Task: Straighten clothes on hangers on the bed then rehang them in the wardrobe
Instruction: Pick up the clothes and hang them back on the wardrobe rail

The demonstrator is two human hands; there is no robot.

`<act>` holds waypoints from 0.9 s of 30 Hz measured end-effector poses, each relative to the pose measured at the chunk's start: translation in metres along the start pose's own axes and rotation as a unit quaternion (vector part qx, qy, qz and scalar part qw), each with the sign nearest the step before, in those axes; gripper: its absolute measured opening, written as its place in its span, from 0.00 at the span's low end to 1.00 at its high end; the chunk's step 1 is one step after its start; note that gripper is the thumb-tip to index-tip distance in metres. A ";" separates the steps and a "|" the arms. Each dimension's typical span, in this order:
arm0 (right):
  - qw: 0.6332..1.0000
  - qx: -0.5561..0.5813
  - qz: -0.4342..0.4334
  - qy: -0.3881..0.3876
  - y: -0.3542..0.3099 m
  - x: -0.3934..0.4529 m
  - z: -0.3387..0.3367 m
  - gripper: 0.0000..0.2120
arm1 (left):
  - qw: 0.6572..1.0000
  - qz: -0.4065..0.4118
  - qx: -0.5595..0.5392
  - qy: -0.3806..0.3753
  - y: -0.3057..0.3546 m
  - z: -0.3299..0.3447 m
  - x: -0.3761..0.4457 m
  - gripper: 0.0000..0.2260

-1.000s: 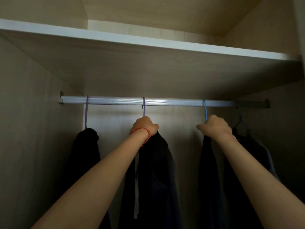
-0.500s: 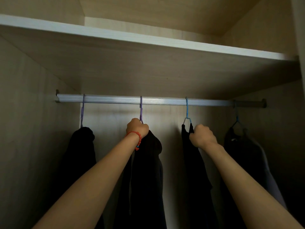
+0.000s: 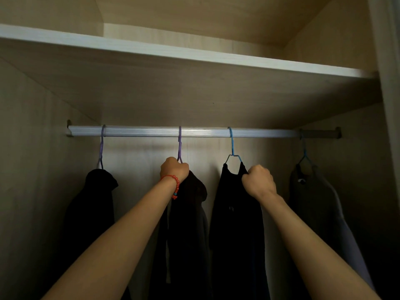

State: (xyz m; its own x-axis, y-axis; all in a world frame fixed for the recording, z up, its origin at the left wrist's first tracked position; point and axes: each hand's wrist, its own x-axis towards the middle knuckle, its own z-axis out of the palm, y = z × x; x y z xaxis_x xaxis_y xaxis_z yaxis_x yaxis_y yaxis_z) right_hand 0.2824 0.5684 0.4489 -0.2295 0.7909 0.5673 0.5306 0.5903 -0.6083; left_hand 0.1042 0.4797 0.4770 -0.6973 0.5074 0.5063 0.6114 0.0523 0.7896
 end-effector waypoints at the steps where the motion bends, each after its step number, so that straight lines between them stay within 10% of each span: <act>1: 1.000 0.010 0.006 0.000 0.002 0.001 -0.001 0.12 | 1.000 0.001 0.000 0.002 0.000 0.000 0.000 0.12; 27: 0.999 0.012 0.032 0.001 0.034 0.004 -0.017 0.12 | 1.000 -0.003 0.010 0.012 -0.002 0.013 0.003 0.14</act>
State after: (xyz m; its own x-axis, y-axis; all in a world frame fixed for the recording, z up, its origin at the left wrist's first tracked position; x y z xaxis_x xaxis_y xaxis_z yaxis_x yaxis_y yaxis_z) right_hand 0.3134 0.5889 0.4403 -0.1933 0.8266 0.5285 0.5251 0.5422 -0.6559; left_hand 0.1054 0.4924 0.4726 -0.7096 0.4868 0.5094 0.6142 0.0732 0.7857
